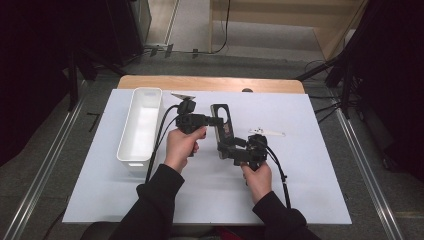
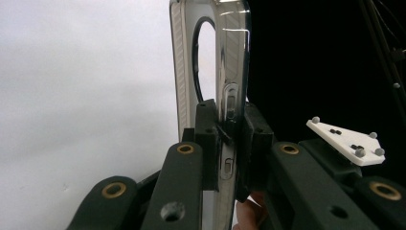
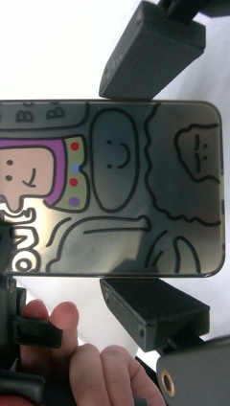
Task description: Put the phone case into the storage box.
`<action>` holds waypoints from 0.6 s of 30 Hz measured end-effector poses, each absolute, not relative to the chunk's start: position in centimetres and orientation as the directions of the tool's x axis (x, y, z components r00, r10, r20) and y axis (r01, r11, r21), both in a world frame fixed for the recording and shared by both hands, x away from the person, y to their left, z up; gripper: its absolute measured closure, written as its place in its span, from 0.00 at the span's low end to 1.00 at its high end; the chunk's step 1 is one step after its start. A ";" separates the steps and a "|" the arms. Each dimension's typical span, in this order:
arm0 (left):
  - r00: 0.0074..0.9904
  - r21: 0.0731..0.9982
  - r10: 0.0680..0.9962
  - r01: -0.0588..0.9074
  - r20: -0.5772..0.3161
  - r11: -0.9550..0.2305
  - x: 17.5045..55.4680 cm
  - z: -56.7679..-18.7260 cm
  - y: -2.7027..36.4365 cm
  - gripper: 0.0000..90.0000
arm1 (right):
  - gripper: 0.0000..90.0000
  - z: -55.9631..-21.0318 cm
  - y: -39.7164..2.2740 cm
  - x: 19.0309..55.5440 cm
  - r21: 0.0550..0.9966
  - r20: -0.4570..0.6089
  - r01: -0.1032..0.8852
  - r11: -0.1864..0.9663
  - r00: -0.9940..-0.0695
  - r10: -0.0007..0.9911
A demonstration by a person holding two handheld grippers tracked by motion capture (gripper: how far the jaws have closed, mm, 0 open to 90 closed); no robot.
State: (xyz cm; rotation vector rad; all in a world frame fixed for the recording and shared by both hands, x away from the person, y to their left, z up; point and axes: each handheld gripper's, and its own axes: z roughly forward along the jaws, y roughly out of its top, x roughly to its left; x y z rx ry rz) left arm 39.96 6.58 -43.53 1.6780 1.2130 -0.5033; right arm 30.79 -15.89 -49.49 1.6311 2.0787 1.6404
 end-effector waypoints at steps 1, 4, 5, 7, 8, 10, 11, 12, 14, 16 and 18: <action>0.420 0.462 0.487 0.886 -0.766 -0.039 40.0 -43.5 6.6 0.89 | 0.11 -49.5 -15.9 30.8 0.721 0.532 0.684 -0.106 -0.450 0.718; 0.422 0.462 0.485 0.886 -0.766 -0.040 39.9 -43.5 6.5 0.89 | 0.00 -49.5 -15.7 30.9 0.715 0.532 0.693 -0.093 -0.454 0.715; 0.426 0.465 0.482 0.884 -0.766 -0.042 39.9 -43.5 6.6 0.89 | 0.00 -49.5 -15.6 30.9 0.722 0.521 0.688 -0.073 -0.470 0.712; 0.428 0.469 0.481 0.882 -0.765 -0.041 39.9 -43.4 6.6 0.89 | 0.00 -49.5 -15.5 30.9 0.719 0.512 0.692 -0.054 -0.476 0.715; 0.429 0.470 0.483 0.882 -0.764 -0.039 39.9 -43.4 6.6 0.89 | 0.00 -49.4 -15.5 30.9 0.719 0.511 0.693 -0.051 -0.478 0.714; 0.437 0.479 0.485 0.877 -0.757 -0.043 39.9 -43.3 6.7 0.89 | 0.00 -49.4 -15.5 30.8 0.721 0.510 0.691 -0.051 -0.479 0.715; 0.440 0.480 0.484 0.876 -0.756 -0.045 39.9 -43.3 6.7 0.89 | 0.00 -49.3 -15.5 30.8 0.722 0.509 0.691 -0.050 -0.480 0.715; 0.443 0.483 0.485 0.874 -0.754 -0.049 39.9 -43.3 6.8 0.89 | 0.00 -49.2 -15.6 30.8 0.721 0.511 0.691 -0.053 -0.479 0.714; 0.453 0.491 0.488 0.869 -0.746 -0.056 39.8 -43.2 6.8 0.89 | 0.00 -49.1 -15.8 30.8 0.723 0.510 0.690 -0.047 -0.486 0.710; 0.459 0.497 0.489 0.866 -0.742 -0.060 39.8 -43.2 6.8 0.89 | 0.00 -49.0 -15.9 30.8 0.722 0.511 0.691 -0.044 -0.489 0.707; 0.478 0.511 0.497 0.856 -0.724 -0.077 39.7 -43.1 6.8 0.89 | 0.00 -48.7 -16.2 30.8 0.725 0.505 0.688 -0.030 -0.500 0.703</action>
